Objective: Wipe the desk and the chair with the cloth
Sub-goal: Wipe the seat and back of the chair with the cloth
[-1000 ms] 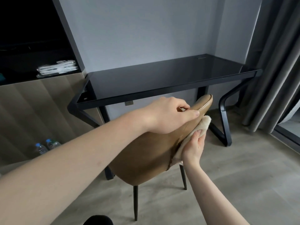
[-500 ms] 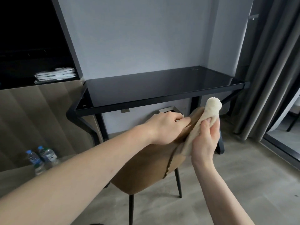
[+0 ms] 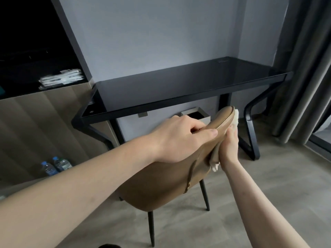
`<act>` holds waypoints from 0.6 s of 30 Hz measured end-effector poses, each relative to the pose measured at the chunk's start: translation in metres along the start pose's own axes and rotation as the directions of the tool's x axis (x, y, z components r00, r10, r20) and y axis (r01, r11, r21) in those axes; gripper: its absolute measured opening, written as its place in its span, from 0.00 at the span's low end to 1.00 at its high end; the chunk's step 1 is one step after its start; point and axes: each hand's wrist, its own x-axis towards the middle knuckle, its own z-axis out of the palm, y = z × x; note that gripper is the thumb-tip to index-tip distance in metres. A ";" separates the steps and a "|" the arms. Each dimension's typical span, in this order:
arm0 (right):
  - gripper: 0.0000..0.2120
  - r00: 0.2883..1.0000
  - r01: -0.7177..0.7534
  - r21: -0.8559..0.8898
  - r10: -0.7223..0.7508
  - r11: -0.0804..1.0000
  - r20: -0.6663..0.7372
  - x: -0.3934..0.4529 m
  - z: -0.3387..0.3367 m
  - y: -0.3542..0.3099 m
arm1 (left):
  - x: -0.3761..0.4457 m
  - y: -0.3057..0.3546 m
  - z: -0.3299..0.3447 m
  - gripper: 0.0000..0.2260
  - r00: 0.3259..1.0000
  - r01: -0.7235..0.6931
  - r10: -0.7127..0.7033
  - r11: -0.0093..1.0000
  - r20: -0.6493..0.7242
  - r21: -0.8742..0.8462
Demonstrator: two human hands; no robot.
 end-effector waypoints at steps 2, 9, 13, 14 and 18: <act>0.28 0.994 -0.108 -0.027 0.109 0.994 0.001 0.007 0.001 0.037 | 0.002 -0.002 0.001 0.17 1.000 0.002 -0.002 1.000 0.019 -0.010; 0.36 0.935 -0.351 -0.021 0.349 0.936 -0.052 0.024 0.000 0.089 | 0.016 -0.010 -0.001 0.11 0.998 -0.011 0.014 0.998 0.055 -0.059; 0.33 0.933 -0.350 0.089 0.355 0.933 -0.058 0.011 0.011 0.063 | 0.026 -0.014 -0.005 0.08 0.999 -0.018 0.019 1.000 0.051 -0.021; 0.30 0.940 -0.329 0.123 0.337 0.936 -0.054 0.002 0.014 0.049 | 0.026 -0.015 -0.006 0.08 0.999 -0.016 0.017 1.000 0.047 -0.014; 0.12 0.986 -0.163 0.198 0.168 0.966 -0.010 -0.028 0.023 -0.005 | 0.026 -0.018 -0.010 0.08 0.999 -0.012 0.012 1.000 0.038 0.001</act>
